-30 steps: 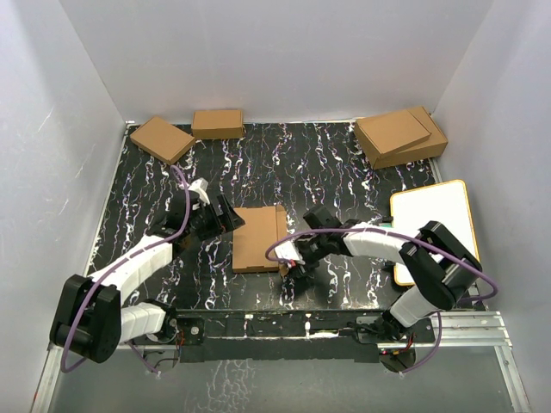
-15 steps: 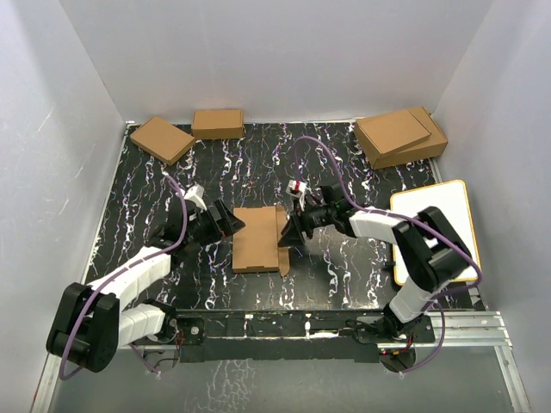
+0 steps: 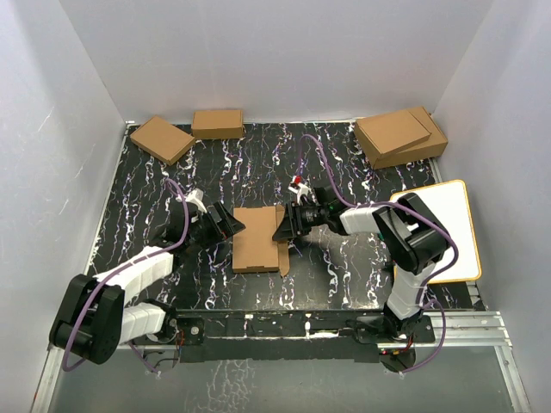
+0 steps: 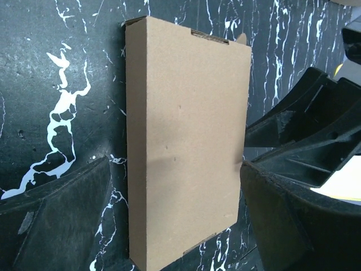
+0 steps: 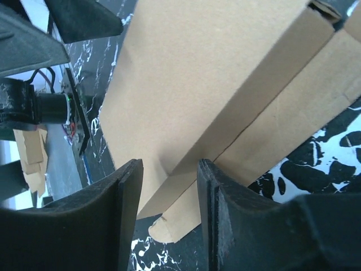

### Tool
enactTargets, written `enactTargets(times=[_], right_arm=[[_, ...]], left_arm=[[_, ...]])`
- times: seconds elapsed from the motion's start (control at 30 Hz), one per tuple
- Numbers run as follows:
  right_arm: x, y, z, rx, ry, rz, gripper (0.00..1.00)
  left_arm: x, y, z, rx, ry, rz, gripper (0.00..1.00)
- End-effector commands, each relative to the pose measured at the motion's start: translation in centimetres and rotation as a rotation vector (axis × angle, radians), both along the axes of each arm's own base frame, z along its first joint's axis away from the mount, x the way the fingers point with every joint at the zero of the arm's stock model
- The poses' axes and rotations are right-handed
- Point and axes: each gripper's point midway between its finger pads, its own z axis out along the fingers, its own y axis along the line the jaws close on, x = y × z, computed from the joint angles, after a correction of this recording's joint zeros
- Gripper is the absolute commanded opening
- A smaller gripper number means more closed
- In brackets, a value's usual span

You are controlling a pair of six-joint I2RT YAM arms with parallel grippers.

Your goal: Fold the paper box

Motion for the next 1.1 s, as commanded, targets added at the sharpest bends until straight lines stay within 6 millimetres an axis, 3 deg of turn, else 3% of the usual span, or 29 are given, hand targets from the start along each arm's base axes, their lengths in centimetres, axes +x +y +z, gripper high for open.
enactTargets(times=[0.0,0.63,0.73,0.87,1.07], right_arm=[[1.9,0.8,0.6,0.02,-0.004,-0.044,0.45],[2.6,-1.5,-1.6,0.015,0.086,-0.096,0.32],[2.2,-1.4,0.0,0.087,0.091,-0.064,0.35],[1.3,-0.8,2.7,0.193,0.074,-0.004,0.46],[1.8,0.2,0.9,0.104,0.077,-0.04,0.48]], left_arm=[[0.3,-0.3,0.4,-0.009,0.002,-0.006,0.95],[-0.6,-1.4,-1.1,-0.066,0.053,-0.051,0.97],[-0.6,-1.2,-1.1,-0.054,0.049,-0.048,0.97],[-0.6,-1.0,-1.1,-0.045,0.046,-0.043,0.95],[-0.5,-1.4,-1.3,-0.047,0.056,-0.061,0.91]])
